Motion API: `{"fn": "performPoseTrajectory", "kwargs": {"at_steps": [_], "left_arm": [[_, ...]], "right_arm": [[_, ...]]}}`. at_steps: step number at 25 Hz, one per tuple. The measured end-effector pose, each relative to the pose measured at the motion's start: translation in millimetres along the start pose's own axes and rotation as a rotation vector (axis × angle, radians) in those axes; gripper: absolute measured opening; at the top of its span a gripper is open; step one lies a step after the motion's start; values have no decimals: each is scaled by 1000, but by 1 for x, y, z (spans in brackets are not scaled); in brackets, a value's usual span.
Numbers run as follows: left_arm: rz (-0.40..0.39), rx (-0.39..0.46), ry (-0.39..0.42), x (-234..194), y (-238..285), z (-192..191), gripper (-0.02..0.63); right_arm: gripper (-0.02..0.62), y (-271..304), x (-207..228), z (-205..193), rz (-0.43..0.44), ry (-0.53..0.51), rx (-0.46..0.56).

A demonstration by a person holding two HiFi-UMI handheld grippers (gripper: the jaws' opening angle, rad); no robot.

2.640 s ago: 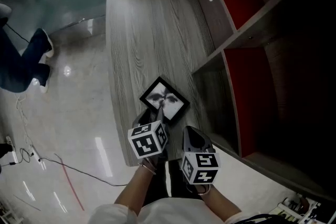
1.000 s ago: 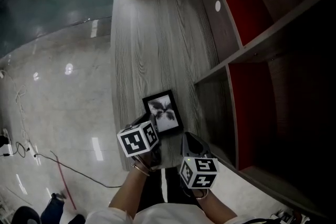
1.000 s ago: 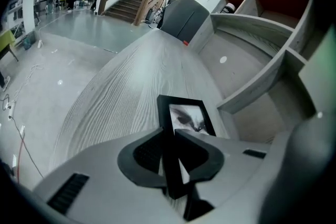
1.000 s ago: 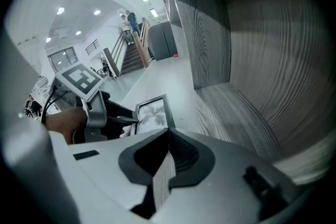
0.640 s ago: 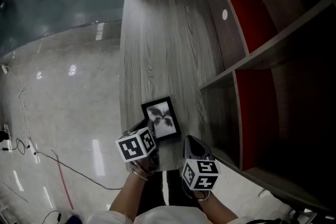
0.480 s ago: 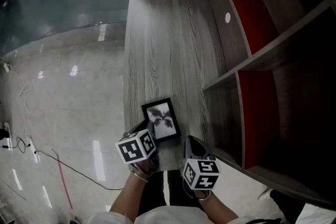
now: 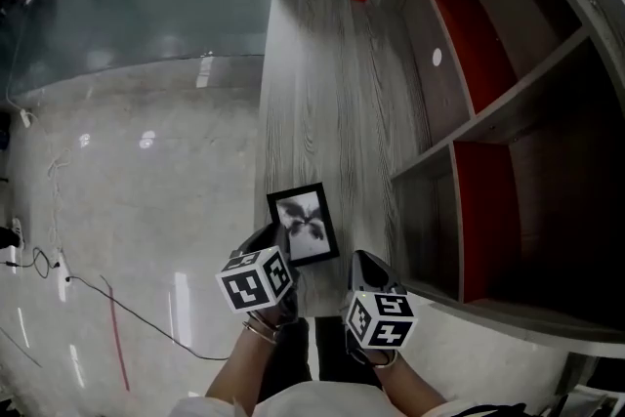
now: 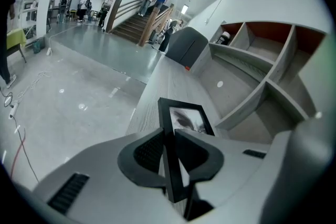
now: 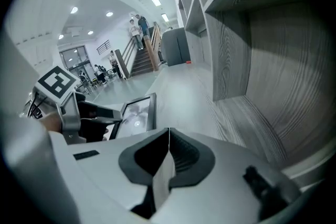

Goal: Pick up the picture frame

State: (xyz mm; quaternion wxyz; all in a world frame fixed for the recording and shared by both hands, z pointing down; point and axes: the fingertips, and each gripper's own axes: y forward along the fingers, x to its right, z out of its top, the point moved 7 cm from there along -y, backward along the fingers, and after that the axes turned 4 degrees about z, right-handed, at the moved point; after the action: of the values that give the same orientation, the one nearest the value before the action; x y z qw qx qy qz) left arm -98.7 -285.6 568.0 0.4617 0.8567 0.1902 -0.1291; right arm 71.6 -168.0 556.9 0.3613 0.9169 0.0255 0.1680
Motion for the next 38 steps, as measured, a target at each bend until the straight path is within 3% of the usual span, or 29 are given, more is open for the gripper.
{"fn": "performPoseTrajectory", "kwargs": {"at_steps": [12, 21, 28, 38], "left_arm": [[-101, 188, 27, 1, -75, 44, 74], [-168, 328, 95, 14, -136, 70, 74], [-173, 432, 203, 22, -172, 71, 73], [-242, 538, 196, 41, -205, 84, 72]], "right_arm": [[32, -29, -34, 38, 0, -51, 99], [32, -58, -60, 78, 20, -82, 218], [32, -79, -70, 96, 44, -66, 303], [32, -103, -71, 112, 75, -59, 368]]}}
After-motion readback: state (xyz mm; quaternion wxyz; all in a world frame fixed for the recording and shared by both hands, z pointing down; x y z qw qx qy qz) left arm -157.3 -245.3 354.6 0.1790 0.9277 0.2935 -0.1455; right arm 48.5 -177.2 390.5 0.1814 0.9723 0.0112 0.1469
